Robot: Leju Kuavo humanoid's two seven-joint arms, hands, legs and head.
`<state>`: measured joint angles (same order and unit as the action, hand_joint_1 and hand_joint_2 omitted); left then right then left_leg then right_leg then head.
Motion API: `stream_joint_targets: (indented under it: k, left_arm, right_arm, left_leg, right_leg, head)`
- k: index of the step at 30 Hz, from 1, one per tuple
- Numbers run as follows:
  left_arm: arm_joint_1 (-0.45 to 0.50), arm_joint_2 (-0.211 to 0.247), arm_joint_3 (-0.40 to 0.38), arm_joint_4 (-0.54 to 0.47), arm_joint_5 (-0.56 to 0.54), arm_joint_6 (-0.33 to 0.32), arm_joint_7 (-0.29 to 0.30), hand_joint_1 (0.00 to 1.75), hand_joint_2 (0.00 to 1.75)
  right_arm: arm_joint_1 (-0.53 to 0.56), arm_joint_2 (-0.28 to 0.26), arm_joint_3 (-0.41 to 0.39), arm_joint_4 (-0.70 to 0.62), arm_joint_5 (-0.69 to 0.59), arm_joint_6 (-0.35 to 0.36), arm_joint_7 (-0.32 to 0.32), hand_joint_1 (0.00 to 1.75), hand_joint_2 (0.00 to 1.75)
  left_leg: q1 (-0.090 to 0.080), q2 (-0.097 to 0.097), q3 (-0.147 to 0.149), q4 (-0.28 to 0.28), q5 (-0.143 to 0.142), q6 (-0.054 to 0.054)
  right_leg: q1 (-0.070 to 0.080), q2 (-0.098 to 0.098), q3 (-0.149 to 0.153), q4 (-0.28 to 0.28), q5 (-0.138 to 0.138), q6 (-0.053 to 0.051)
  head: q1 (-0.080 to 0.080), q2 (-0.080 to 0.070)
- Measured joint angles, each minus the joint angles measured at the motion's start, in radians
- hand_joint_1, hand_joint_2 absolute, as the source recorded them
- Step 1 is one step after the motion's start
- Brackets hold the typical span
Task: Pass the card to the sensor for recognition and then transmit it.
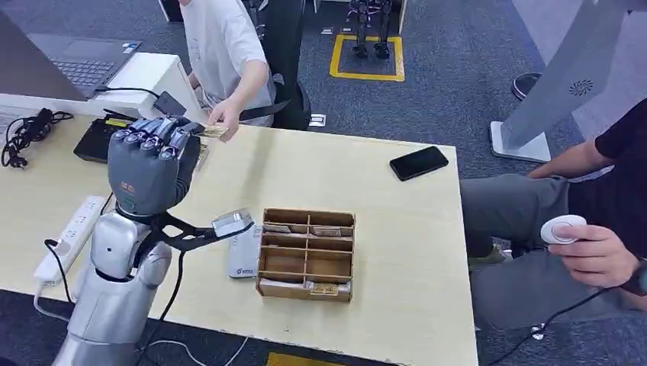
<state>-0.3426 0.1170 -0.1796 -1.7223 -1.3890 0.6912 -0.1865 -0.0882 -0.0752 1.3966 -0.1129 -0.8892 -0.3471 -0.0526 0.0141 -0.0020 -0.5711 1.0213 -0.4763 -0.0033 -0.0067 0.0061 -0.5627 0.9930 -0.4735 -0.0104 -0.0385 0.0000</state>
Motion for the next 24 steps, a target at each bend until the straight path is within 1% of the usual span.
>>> stream_joint_targets:
  k: [2,5,7,10,14,18,24]
  left_arm:
    - [-0.017,-0.021,0.016,0.054,-0.011,0.0,0.033,1.75,1.75]
    - [-0.056,-0.02,0.016,0.15,-0.017,0.0,0.103,1.75,1.75]
    - [-0.08,-0.015,0.016,0.201,-0.048,0.0,0.124,1.75,1.75]
    - [-0.099,-0.004,0.016,0.256,-0.06,0.0,0.137,1.75,1.75]
    - [-0.11,0.005,0.016,0.303,-0.072,0.0,0.158,1.75,1.75]
    - [-0.113,0.011,0.016,0.319,-0.082,0.0,0.173,1.75,1.75]
    - [-0.119,0.021,0.006,0.361,-0.115,0.0,0.227,1.75,1.75]
  right_arm:
    - [-0.002,0.0,0.005,-0.002,-0.003,0.0,0.0,0.0,1.75]
    - [-0.005,0.0,0.013,-0.003,-0.012,0.003,0.0,0.0,1.75]
    - [-0.005,0.0,0.018,-0.003,-0.015,0.006,0.001,0.0,1.75]
    - [-0.005,0.0,0.022,-0.003,-0.021,0.006,-0.002,0.0,1.75]
    - [-0.006,0.0,0.026,-0.003,-0.024,0.012,-0.006,0.0,1.75]
    - [-0.006,0.0,0.026,-0.003,-0.029,0.013,-0.012,0.0,1.75]
    - [-0.007,0.0,0.028,-0.003,-0.032,0.013,-0.014,0.0,1.75]
  left_leg:
    - [0.0,0.0,0.0,0.0,0.0,0.0]
    - [0.001,0.0,0.0,0.0,0.0,0.0]
    - [0.001,0.0,0.0,0.0,0.001,0.0]
    - [0.001,0.0,0.0,0.0,0.001,0.0]
    - [0.0,0.0,0.0,0.0,0.001,0.0]
    - [0.0,0.0,0.0,0.0,0.001,0.0]
    - [0.0,0.0,0.0,0.0,0.001,0.0]
  right_leg:
    - [0.0,0.0,0.0,0.0,0.0,0.0]
    - [0.0,0.0,0.0,0.0,0.001,-0.001]
    - [0.0,0.0,0.0,0.0,0.001,-0.001]
    - [0.0,0.001,0.0,0.0,0.001,-0.001]
    - [0.0,0.001,-0.001,0.0,0.001,-0.001]
    - [0.0,0.0,-0.001,0.0,0.001,-0.001]
    - [0.0,0.0,-0.001,0.0,0.001,-0.001]
  head:
    - [0.0,0.0]
    - [0.0,0.0]
    - [0.0,0.0]
    - [0.0,0.0]
    - [0.0,0.0]
    - [0.0,0.0]
    - [0.0,0.0]
